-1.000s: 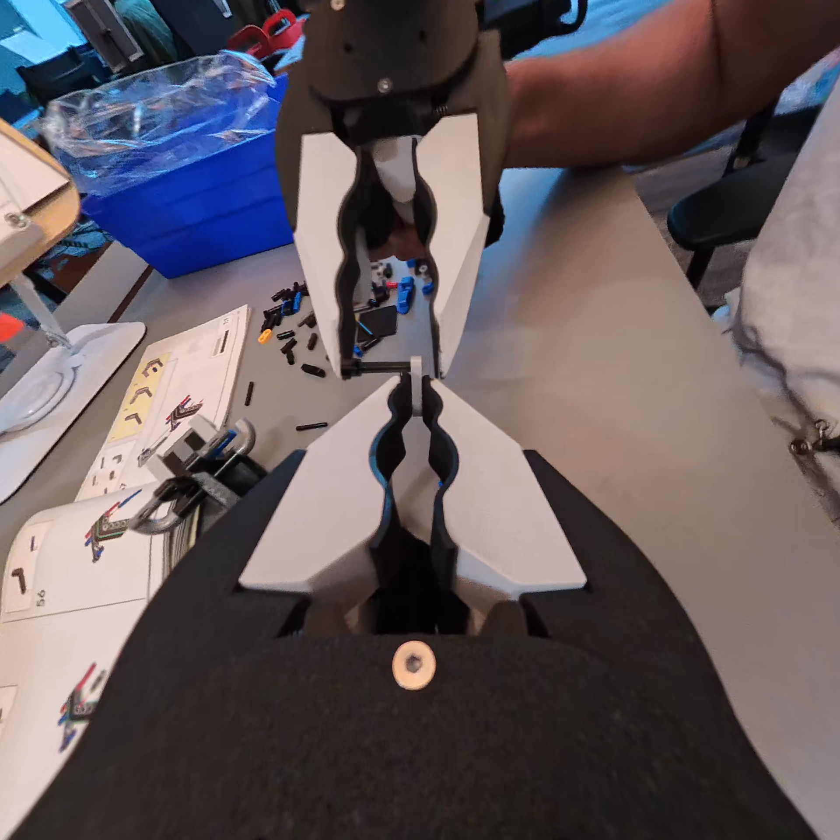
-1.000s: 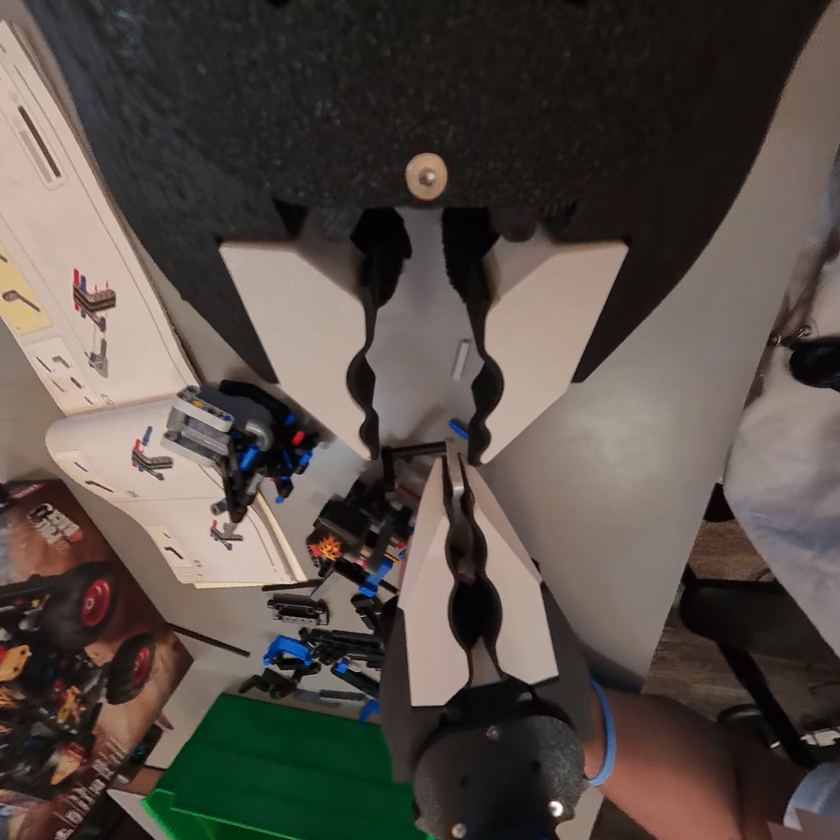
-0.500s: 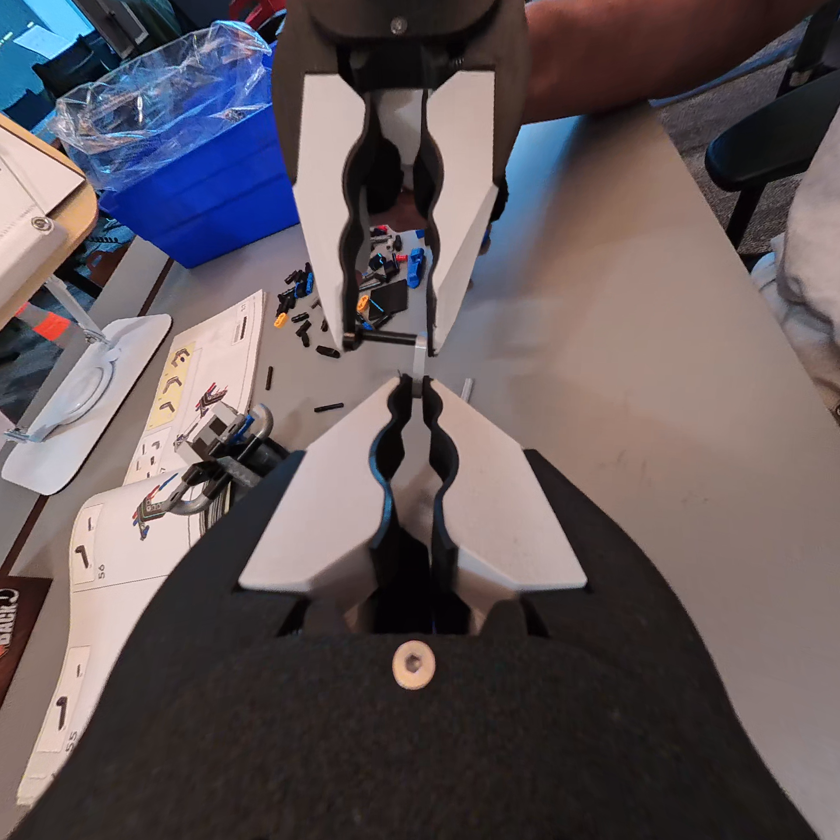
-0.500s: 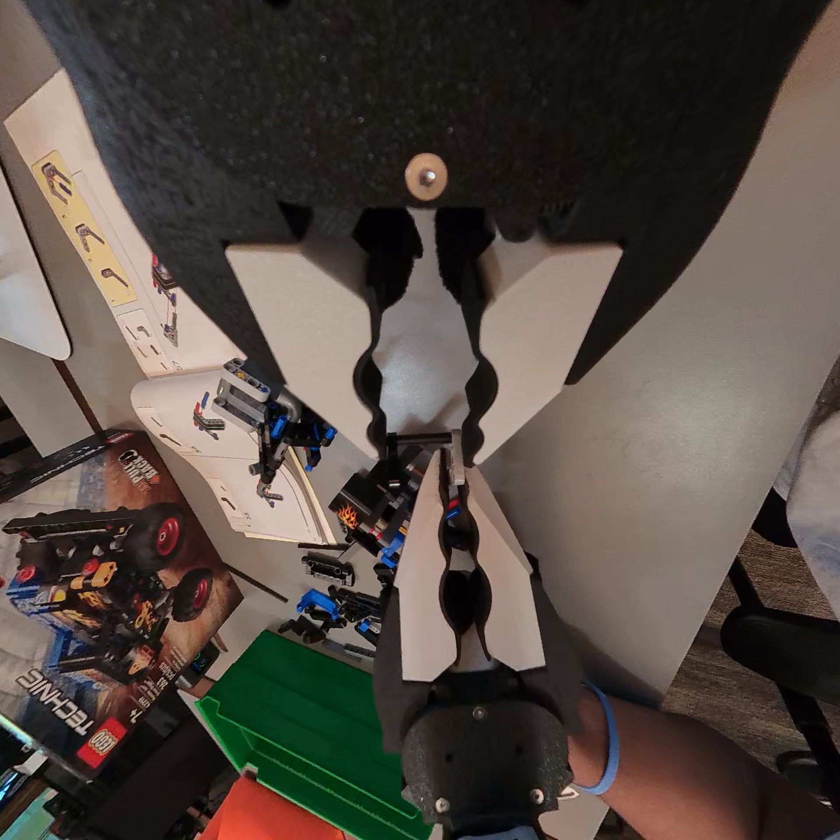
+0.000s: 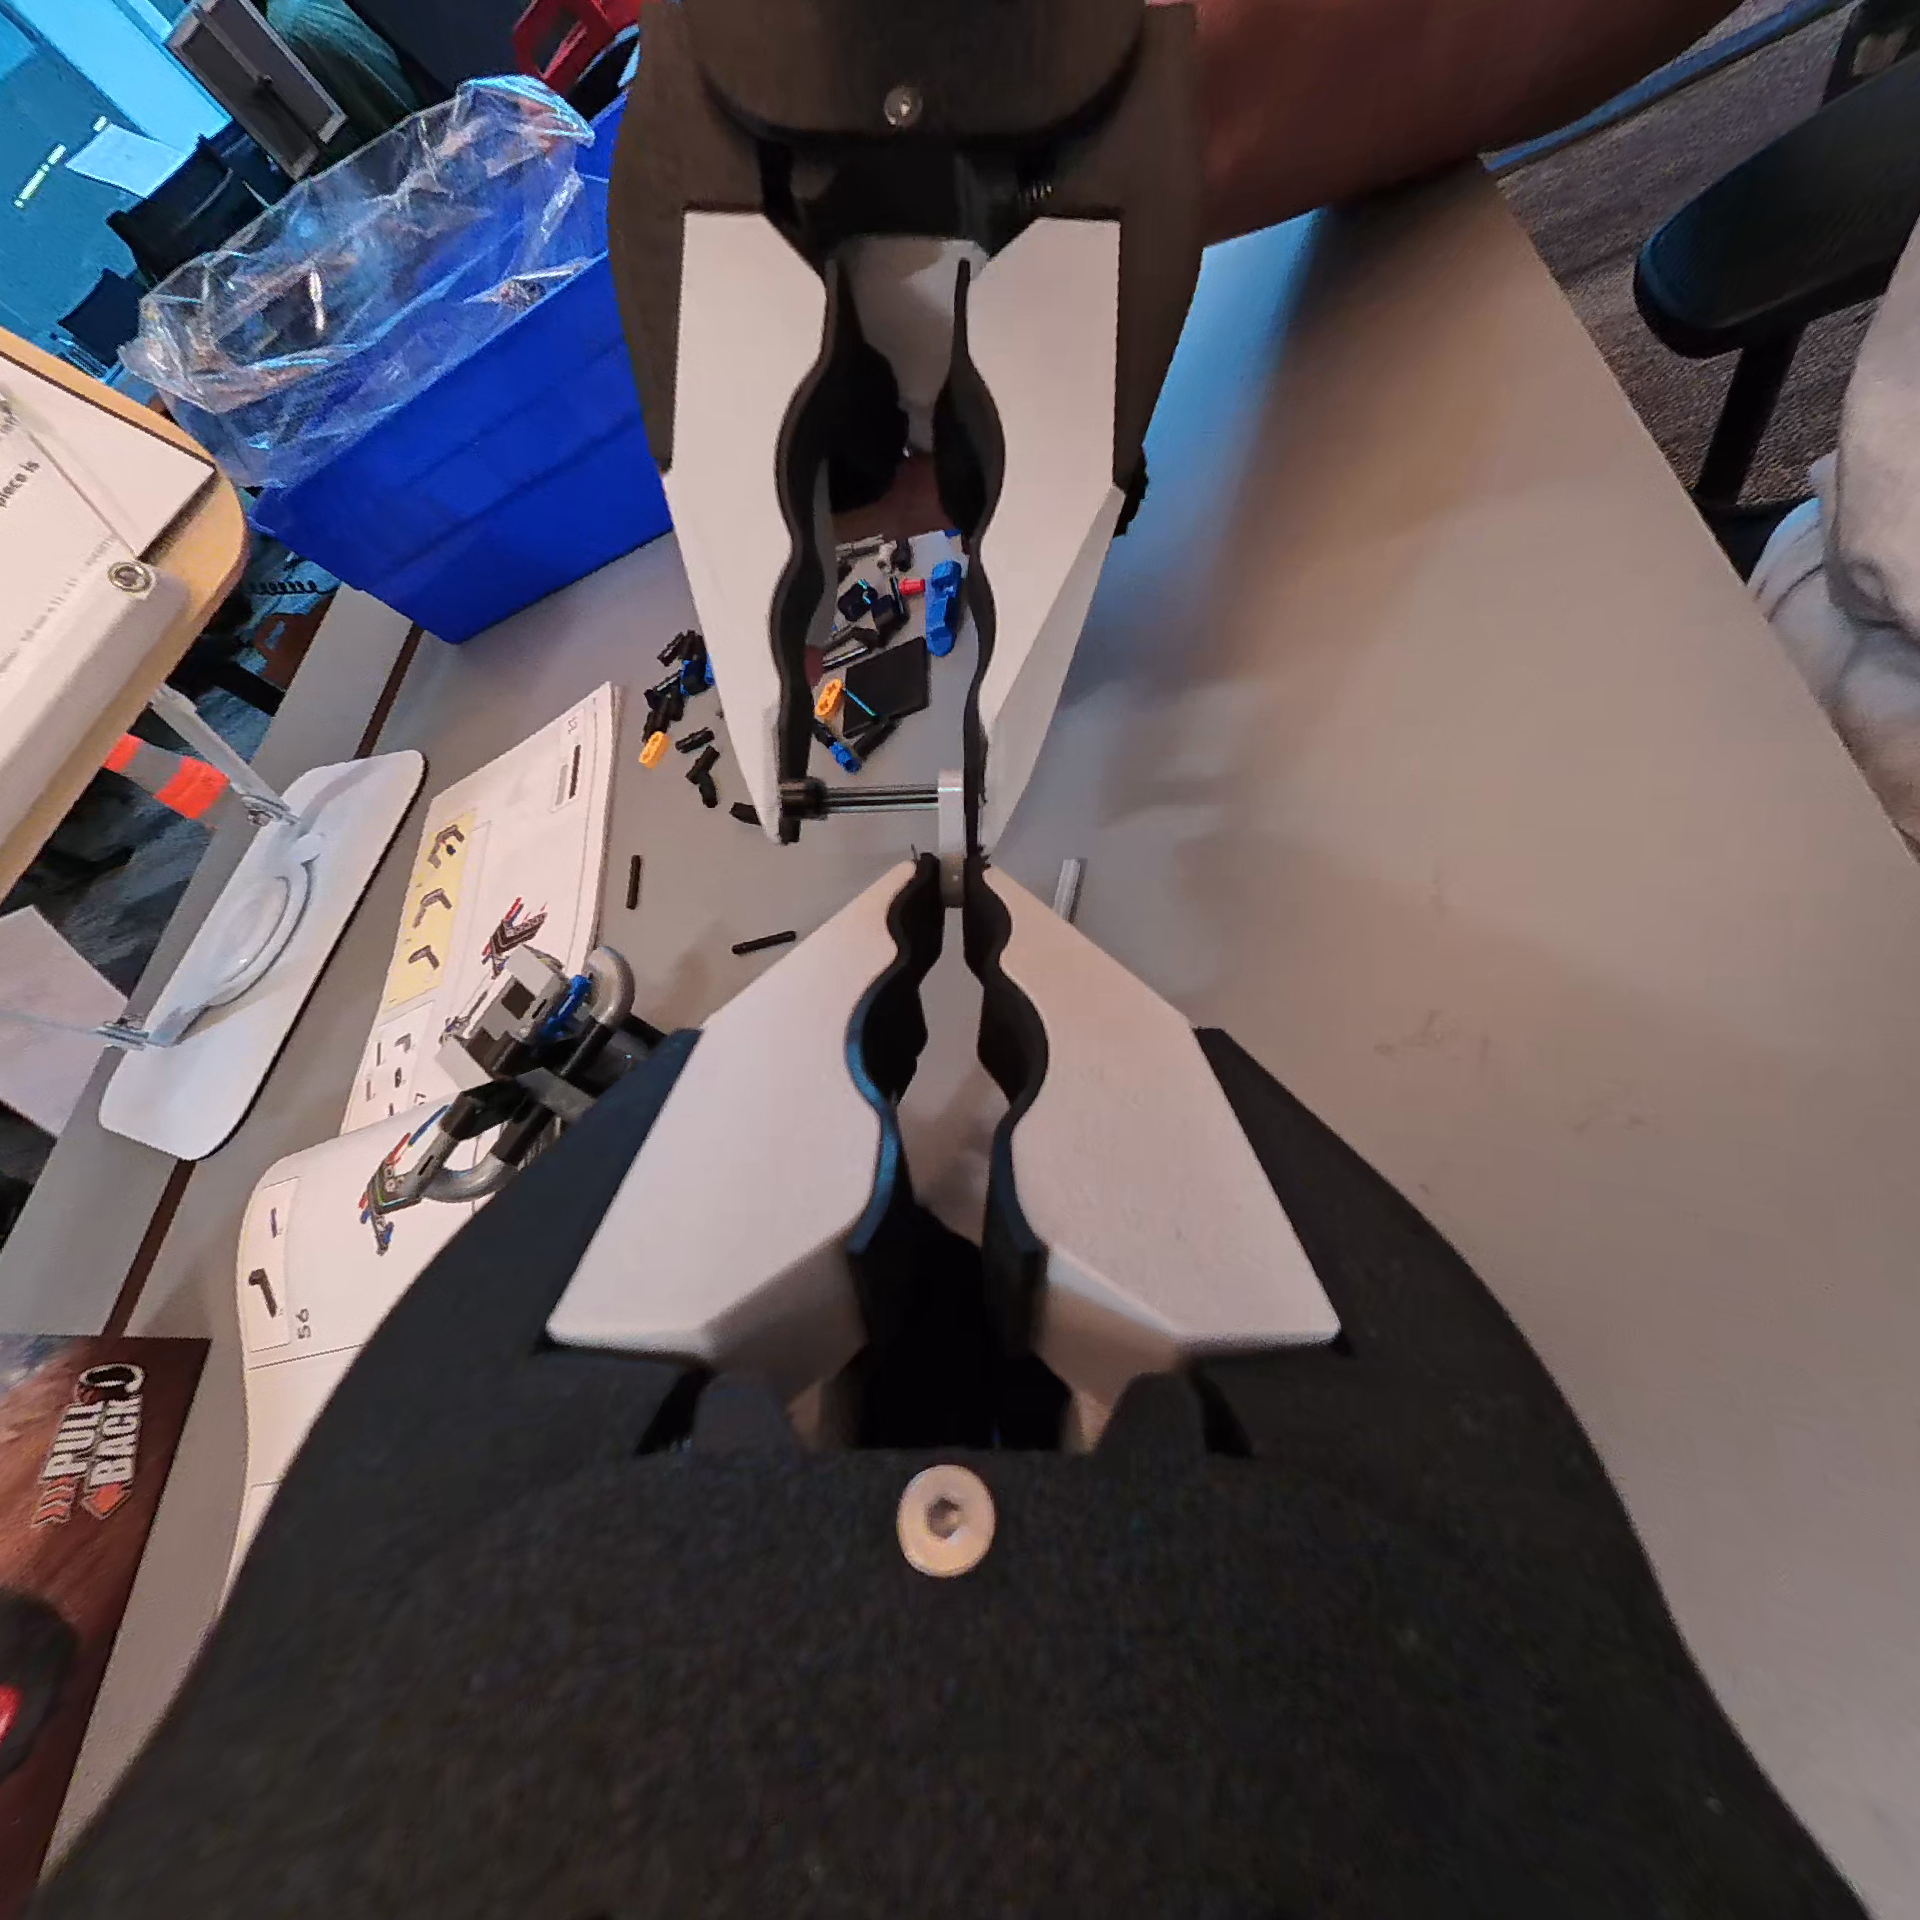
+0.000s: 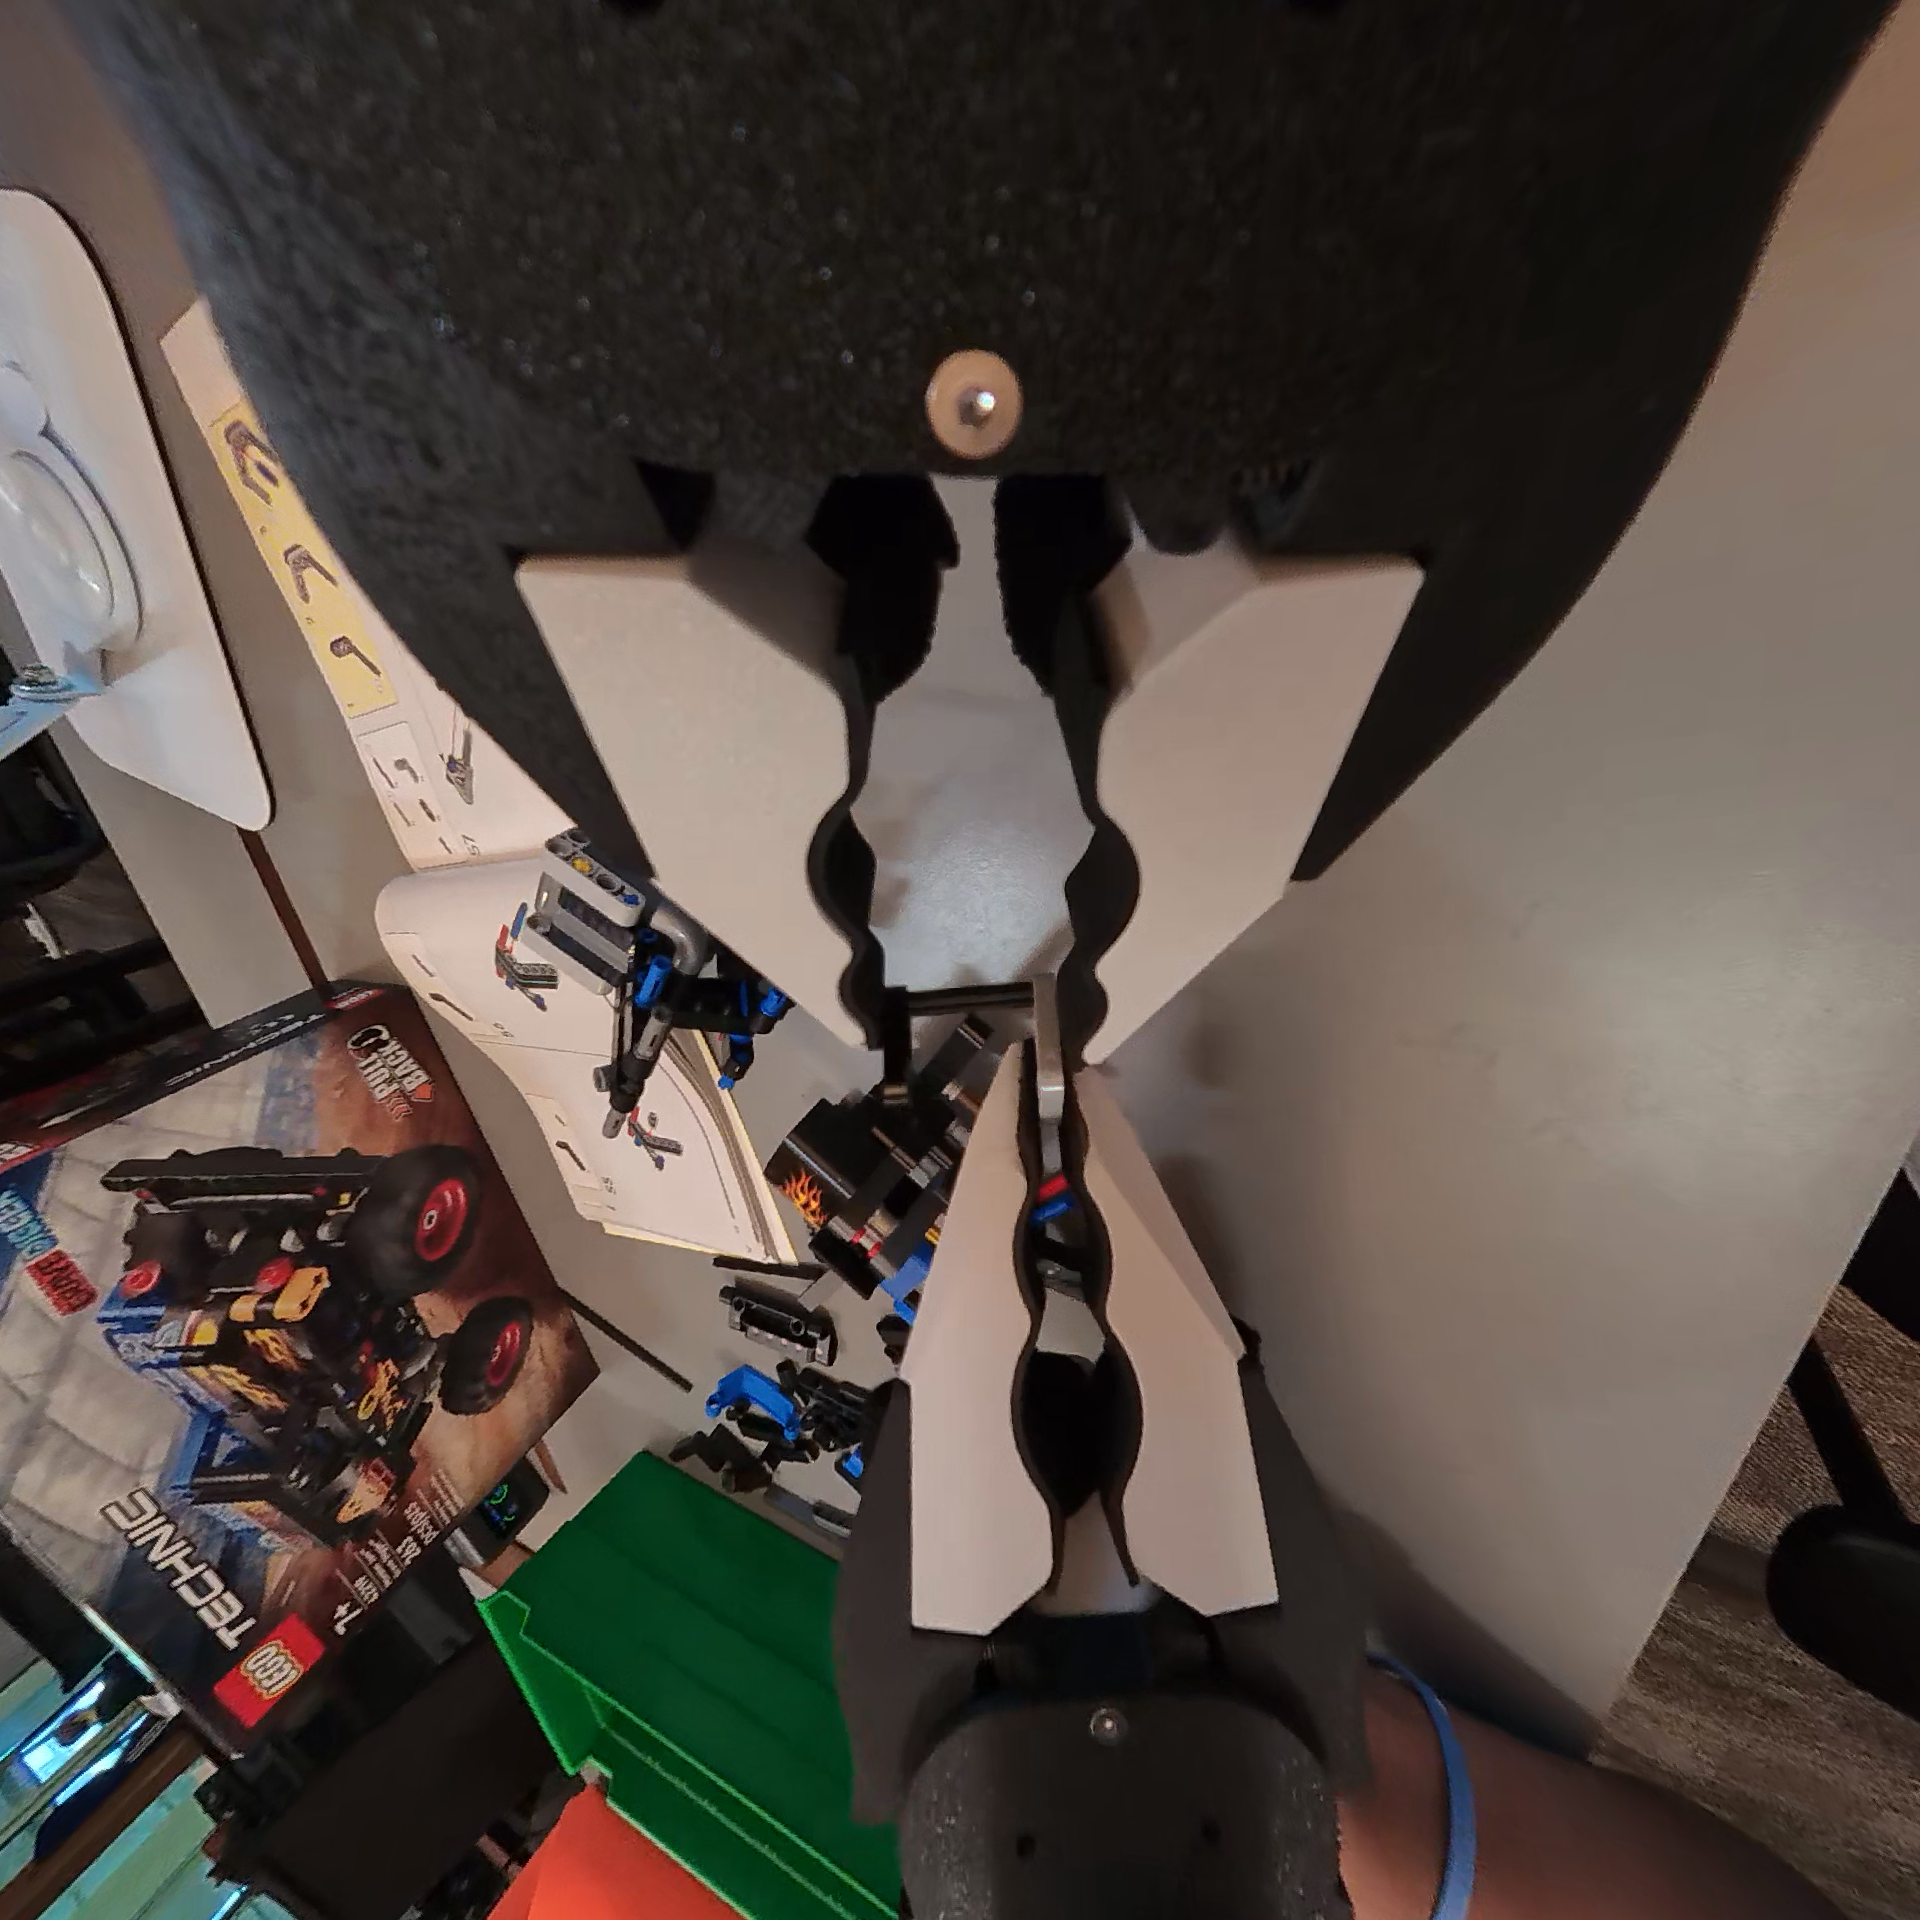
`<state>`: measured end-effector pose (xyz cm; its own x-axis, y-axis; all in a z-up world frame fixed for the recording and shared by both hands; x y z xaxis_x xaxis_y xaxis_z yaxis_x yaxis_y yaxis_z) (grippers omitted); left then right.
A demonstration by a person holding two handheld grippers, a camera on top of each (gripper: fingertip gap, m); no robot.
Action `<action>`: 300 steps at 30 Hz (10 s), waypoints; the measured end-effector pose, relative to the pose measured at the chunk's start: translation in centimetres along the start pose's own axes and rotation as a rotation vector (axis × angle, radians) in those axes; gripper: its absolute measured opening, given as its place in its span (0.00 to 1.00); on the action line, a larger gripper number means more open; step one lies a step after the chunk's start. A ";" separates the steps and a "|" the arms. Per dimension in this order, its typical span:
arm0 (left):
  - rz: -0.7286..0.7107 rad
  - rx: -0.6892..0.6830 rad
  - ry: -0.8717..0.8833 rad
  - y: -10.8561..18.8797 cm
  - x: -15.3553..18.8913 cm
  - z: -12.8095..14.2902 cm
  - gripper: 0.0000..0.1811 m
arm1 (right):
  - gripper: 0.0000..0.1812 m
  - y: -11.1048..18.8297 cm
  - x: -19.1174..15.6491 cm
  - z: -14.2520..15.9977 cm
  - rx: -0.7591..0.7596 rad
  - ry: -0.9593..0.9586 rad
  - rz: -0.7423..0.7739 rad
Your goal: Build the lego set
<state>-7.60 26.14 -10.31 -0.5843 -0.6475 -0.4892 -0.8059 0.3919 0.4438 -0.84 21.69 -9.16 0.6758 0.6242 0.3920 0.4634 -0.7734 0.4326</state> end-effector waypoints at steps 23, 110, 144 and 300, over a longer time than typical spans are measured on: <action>-0.006 0.032 -0.003 0.2 -0.2 0.0 0.01 | 0.20 0.0 0.1 0.2 -0.021 0.040 0.028; 0.197 0.387 0.258 1.8 0.4 -3.2 0.01 | 0.15 2.9 -0.6 -2.1 0.299 -0.312 -0.371; 0.113 0.252 0.282 0.7 -0.6 -1.6 0.01 | 0.19 2.2 0.4 -1.8 0.198 -0.218 -0.162; -0.399 0.156 0.300 1.5 -4.5 -0.1 0.03 | 0.08 -0.2 3.1 -1.7 0.161 -0.284 0.258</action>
<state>-6.15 29.53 -7.36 -0.1943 -0.9163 -0.3503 -0.9783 0.1546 0.1383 0.19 23.95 -6.61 0.9021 0.3702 0.2216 0.3272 -0.9218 0.2079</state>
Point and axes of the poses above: each gripper's, where its closed fingertips meet, y back along the fingers, z out of its underside, x = y × z across the jaws, the point moved 5 cm from there along y, back along the fingers, and after that the axes turned 3 degrees about -y, right-handed, at the moved point
